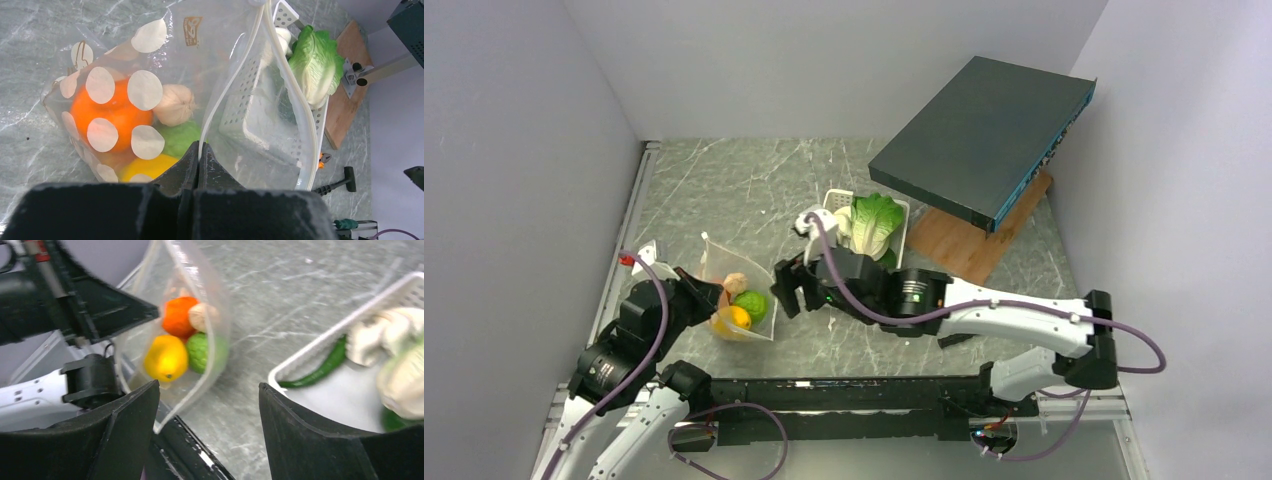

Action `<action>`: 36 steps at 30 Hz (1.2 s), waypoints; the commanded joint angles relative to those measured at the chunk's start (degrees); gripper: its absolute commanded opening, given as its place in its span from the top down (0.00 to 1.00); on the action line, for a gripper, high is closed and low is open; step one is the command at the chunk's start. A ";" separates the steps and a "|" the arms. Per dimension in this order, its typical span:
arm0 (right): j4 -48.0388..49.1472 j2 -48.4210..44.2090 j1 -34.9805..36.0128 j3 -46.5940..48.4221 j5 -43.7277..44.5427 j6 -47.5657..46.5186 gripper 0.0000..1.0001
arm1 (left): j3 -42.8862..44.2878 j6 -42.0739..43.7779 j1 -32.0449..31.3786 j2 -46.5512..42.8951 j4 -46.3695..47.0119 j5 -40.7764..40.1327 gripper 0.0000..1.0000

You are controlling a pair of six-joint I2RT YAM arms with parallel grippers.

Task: Place the food in the zip-top bag and seal the zipper
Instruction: Place the fake vegetable in the zipper food storage bag, then pick up the fake fruit from the bin.

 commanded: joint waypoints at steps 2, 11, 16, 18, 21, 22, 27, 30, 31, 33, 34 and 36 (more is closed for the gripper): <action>-3.08 -5.27 -0.45 -8.63 16.44 4.60 0.30 | 0.33 0.02 -0.11 -1.82 1.81 0.33 1.00; -6.44 -2.35 -11.44 -13.14 25.20 6.74 0.46 | 0.96 -0.55 -0.12 -3.26 -1.65 -2.62 1.00; -7.84 3.41 -15.16 -13.05 22.66 2.66 0.44 | 1.16 -0.72 -0.09 -3.17 -2.50 -3.23 1.00; -10.41 6.59 -15.73 -11.93 22.75 3.57 0.43 | 1.02 -0.89 -0.13 -3.12 -2.31 -3.00 1.00; -11.88 9.66 -15.88 -11.92 22.67 3.97 0.41 | 0.84 -1.20 -0.15 -2.93 -2.23 -2.80 1.00; -11.66 10.10 -15.87 -12.42 22.69 3.87 0.40 | 0.75 -1.21 -0.17 -2.86 -2.14 -2.81 1.00; -8.32 12.10 -16.06 -15.05 25.94 0.65 0.26 | 1.07 -0.61 -0.08 -2.35 -1.84 -2.34 1.00; -10.97 15.64 -15.99 -13.43 29.96 0.06 0.23 | 1.15 -0.51 -0.09 -2.03 -1.99 -2.01 1.00; -10.97 16.46 -16.06 -13.24 30.96 -0.55 0.23 | 1.00 -0.51 -0.13 -2.09 -1.91 -1.95 1.00; -10.83 17.70 -15.97 -13.29 31.93 -1.42 0.22 | 0.55 -0.52 -0.13 -2.34 -1.51 -1.71 1.00; -10.69 18.06 -15.99 -13.37 32.39 -1.93 0.22 | 0.35 -0.44 -0.09 -2.43 -1.27 -1.53 1.00; -10.10 18.76 -16.04 -13.67 33.72 -2.90 0.20 | 0.31 -0.46 -0.14 -2.51 -1.40 -1.45 1.00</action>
